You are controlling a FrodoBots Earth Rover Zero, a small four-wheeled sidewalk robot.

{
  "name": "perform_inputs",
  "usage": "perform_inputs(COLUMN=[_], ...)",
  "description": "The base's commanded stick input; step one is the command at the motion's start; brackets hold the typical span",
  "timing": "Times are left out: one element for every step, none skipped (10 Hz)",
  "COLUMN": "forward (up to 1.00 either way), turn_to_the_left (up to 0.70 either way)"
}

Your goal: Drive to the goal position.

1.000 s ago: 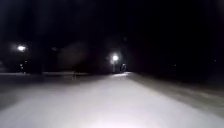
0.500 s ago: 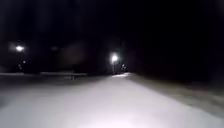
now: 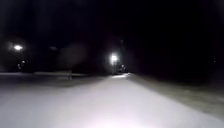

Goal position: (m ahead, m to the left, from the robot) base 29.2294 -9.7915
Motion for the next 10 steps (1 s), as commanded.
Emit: perform_inputs(forward=[0.70,0.70,0.70,0.70,0.70,0.70,0.70,0.70,0.70,0.70], turn_to_the_left=[0.00,0.00,0.00,0.00,0.00,0.00,0.00,0.00,0.00,0.00])
